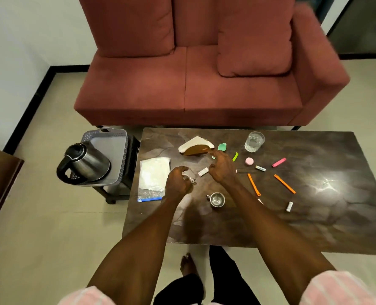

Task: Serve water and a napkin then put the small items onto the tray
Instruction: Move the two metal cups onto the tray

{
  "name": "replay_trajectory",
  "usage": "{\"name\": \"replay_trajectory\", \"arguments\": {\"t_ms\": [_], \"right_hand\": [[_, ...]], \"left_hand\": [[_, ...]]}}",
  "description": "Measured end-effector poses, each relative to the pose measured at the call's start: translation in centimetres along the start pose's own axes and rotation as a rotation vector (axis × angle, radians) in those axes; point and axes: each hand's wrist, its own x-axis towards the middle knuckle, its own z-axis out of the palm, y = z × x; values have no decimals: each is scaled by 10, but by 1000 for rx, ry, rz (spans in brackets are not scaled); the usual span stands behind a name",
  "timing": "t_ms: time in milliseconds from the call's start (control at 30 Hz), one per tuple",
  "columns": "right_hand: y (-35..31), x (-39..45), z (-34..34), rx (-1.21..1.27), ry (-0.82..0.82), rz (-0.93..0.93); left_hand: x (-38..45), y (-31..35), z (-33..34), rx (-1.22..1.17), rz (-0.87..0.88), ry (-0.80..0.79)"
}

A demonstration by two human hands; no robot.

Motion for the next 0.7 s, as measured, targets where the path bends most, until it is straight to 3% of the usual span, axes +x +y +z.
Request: {"name": "replay_trajectory", "arguments": {"t_ms": [200, 400, 700], "right_hand": [[10, -50, -3, 10, -33, 69], [39, -88, 24, -18, -179, 199], [109, -95, 117, -132, -295, 367]], "left_hand": [[-41, -13, 9, 15, 2, 2], [-54, -50, 33, 109, -81, -132], [-3, -111, 85, 176, -81, -86]]}}
